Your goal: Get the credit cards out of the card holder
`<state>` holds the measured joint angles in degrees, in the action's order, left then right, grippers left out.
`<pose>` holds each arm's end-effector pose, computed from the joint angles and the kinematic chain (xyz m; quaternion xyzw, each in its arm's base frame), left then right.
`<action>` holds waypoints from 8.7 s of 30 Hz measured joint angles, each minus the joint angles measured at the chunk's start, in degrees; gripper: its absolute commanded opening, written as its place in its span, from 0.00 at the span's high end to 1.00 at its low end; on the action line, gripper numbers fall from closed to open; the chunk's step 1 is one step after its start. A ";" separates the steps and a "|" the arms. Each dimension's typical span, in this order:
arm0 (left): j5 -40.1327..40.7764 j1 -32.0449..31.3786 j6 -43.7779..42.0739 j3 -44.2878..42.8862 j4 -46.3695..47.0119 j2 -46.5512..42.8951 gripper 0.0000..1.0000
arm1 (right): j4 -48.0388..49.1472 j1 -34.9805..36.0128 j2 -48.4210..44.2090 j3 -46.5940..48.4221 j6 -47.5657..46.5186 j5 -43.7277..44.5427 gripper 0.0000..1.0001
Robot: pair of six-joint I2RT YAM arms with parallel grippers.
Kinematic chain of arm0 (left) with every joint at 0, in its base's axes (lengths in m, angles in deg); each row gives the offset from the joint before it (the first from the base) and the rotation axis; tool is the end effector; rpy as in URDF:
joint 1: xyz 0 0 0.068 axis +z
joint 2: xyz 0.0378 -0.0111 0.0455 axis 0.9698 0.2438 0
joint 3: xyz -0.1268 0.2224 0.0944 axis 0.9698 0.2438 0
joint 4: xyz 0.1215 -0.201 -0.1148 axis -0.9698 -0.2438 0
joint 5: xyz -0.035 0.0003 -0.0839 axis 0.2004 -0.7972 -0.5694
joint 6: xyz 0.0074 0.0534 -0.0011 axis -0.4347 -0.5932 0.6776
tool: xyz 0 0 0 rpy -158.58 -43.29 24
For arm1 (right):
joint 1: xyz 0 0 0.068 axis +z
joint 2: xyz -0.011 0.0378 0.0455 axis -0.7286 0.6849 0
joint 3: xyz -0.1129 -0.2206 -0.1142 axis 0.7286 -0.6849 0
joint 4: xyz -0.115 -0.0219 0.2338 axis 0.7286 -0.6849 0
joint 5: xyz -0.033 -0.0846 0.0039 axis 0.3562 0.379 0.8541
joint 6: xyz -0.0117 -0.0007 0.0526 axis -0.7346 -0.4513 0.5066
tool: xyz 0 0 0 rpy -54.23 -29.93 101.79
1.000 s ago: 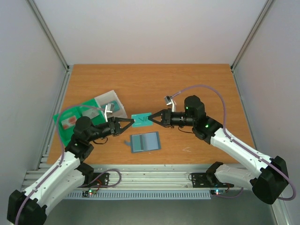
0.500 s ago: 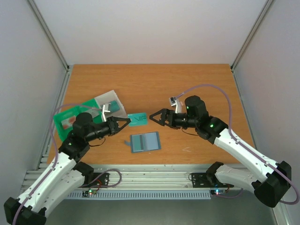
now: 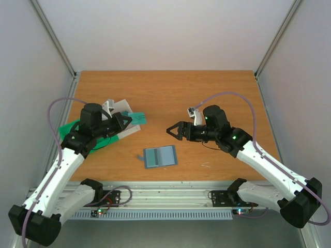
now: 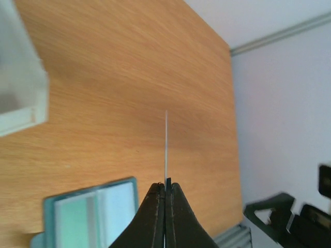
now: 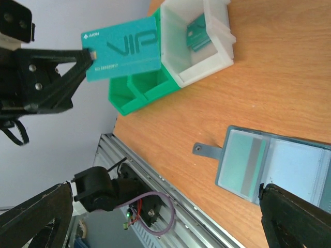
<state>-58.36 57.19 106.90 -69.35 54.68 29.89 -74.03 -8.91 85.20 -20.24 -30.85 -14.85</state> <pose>0.1767 -0.0748 0.3182 -0.1043 0.8495 -0.4125 0.3120 0.1693 0.1527 0.3162 -0.2774 0.8058 0.4040 0.3325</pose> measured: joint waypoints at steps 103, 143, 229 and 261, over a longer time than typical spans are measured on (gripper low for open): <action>6.60 20.59 -14.38 -19.02 -6.36 42.71 0.43 | -13.16 0.00 0.68 6.56 -5.51 4.96 0.02; -9.62 4.61 -10.32 9.70 -9.79 8.63 0.49 | 0.04 10.69 30.03 1.84 -0.09 7.54 0.77; -17.53 -2.49 5.81 22.29 31.21 32.68 0.71 | 15.80 12.57 40.59 -2.91 0.76 10.10 0.99; -17.22 -3.56 3.91 19.91 26.80 33.62 0.96 | 1.05 11.37 29.38 -2.93 -4.74 20.33 0.64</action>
<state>-75.59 53.63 110.81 -49.44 81.48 63.50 -72.98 2.46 114.58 -23.17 -35.59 5.48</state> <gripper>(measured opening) 0.013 0.345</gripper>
